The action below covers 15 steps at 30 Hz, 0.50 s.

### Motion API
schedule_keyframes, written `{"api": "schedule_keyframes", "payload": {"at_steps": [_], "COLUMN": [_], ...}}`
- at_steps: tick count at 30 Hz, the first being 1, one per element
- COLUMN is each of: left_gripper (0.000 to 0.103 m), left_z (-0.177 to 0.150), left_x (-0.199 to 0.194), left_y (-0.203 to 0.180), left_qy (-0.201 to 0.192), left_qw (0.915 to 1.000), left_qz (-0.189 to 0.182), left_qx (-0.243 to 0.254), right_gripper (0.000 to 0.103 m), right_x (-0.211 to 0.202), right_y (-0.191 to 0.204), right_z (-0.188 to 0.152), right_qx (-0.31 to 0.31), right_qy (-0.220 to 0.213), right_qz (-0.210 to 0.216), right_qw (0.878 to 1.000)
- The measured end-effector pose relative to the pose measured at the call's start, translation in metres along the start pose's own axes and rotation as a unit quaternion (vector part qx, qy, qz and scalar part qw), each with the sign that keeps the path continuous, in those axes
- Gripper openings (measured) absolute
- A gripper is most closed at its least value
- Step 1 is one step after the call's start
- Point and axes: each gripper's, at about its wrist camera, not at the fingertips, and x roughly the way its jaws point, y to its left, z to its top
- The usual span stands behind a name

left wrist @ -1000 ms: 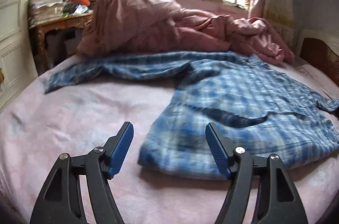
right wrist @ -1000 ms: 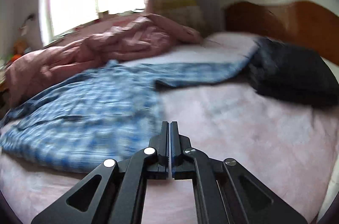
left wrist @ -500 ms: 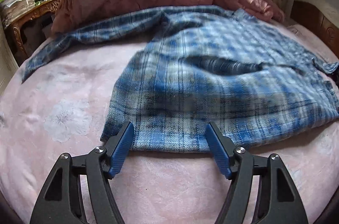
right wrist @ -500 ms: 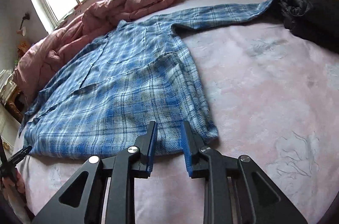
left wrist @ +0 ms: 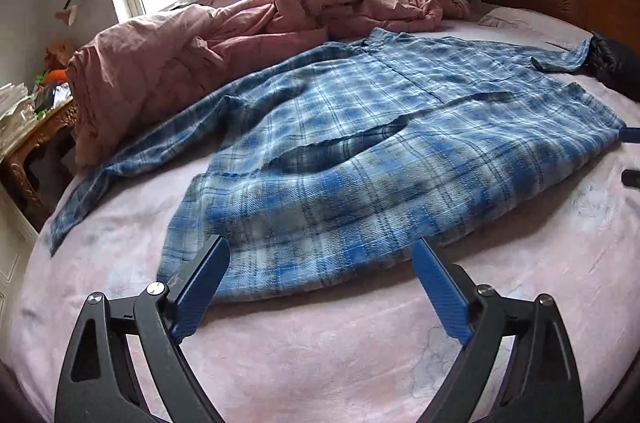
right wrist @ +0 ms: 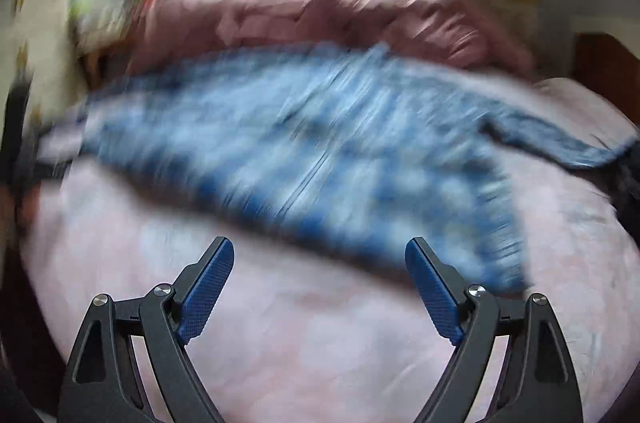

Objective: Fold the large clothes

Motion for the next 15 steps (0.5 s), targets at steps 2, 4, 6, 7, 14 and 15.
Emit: {"api": "schedule_keyframes", "payload": {"at_steps": [2,4,6,7,14,15], "left_gripper": [0.097,0.1,0.103,0.103,0.005,0.003], "left_z": [-0.005,-0.011,-0.009,-0.007,-0.01,-0.012], "left_x": [0.0,0.013,0.024,0.027,0.048,0.05], "left_y": [-0.017,-0.03,-0.03,-0.027,0.024,0.034], "left_qy": [0.009,0.038,0.057,0.058,0.072,0.081], "left_qw": [0.9985,0.9963,0.996,0.9961,0.9832,0.9862], "left_qz": [-0.02,0.007,0.015,0.031,0.167,0.141], "left_qx": [0.051,0.077,0.068,0.06,-0.011,-0.033], "right_gripper": [0.089,0.089,0.089,0.089,0.087,0.065], "right_x": [0.007,0.023,0.031,0.033,0.042,0.04], "right_y": [0.015,0.025,0.023,0.018,-0.031,-0.036], "right_z": [0.005,0.01,0.011,0.014,0.016,0.015], "right_qx": [-0.02,-0.053,-0.059,-0.048,-0.006,0.005], "right_qy": [0.017,0.039,0.046,0.049,0.051,0.048], "right_qz": [-0.036,-0.119,-0.134,-0.13,-0.207,-0.193], "right_qw": [0.999,0.991,0.988,0.989,0.977,0.98]}}
